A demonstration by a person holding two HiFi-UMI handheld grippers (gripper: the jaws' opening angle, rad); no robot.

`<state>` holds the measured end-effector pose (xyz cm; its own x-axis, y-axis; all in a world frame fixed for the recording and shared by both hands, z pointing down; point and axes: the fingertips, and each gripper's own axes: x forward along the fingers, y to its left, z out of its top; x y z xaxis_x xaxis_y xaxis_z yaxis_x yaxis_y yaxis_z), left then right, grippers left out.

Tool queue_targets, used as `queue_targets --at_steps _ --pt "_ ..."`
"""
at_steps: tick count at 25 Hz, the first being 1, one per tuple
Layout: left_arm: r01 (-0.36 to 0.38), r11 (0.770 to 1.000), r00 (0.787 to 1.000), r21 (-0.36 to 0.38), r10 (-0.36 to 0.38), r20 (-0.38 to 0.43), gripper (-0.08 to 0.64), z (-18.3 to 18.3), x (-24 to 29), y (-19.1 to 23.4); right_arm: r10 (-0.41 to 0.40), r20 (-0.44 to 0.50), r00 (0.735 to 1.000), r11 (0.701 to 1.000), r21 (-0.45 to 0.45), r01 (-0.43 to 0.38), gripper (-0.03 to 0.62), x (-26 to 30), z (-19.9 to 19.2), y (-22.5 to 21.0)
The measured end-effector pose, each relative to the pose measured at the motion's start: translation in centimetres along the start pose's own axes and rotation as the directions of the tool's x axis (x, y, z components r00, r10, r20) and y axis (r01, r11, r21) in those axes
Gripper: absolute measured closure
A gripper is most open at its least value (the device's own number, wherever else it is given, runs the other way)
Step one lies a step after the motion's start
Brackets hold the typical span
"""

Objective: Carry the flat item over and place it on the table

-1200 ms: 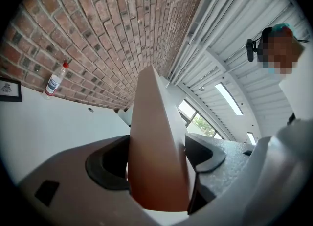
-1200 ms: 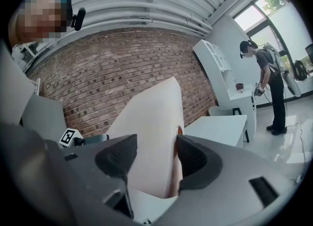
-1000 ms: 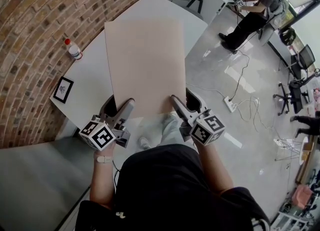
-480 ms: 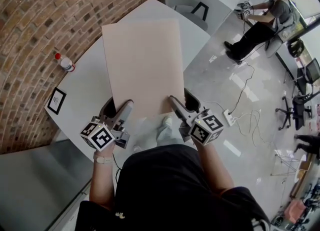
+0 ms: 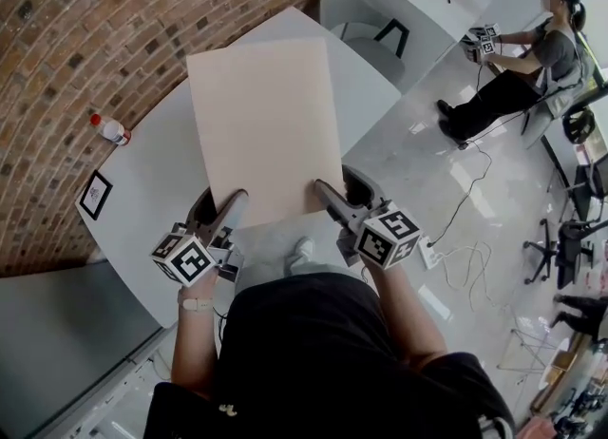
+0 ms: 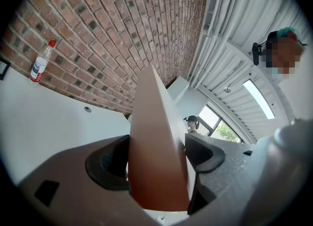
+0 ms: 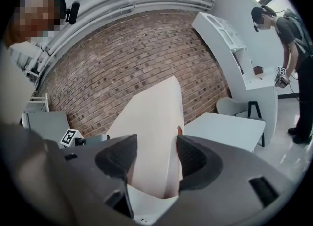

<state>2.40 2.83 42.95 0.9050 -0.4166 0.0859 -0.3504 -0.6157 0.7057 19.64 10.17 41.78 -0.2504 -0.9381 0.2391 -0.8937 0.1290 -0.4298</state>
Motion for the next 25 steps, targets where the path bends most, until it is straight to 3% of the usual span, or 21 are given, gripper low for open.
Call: queue_targets --at_steps 11,25 --pt "-0.116 0.991 0.991 -0.067 0.120 0.054 0.221 1.1 2.3 3.1 0.090 -0.079 0.993 0.996 0.013 -0.090 0.332 5.4 1.1 -2.8" --pt "-0.193 0.967 0.970 -0.169 0.214 0.115 0.221 4.8 3.3 11.4 0.163 -0.222 0.961 0.986 0.000 -0.167 0.331 16.4 1.0 -3.1"
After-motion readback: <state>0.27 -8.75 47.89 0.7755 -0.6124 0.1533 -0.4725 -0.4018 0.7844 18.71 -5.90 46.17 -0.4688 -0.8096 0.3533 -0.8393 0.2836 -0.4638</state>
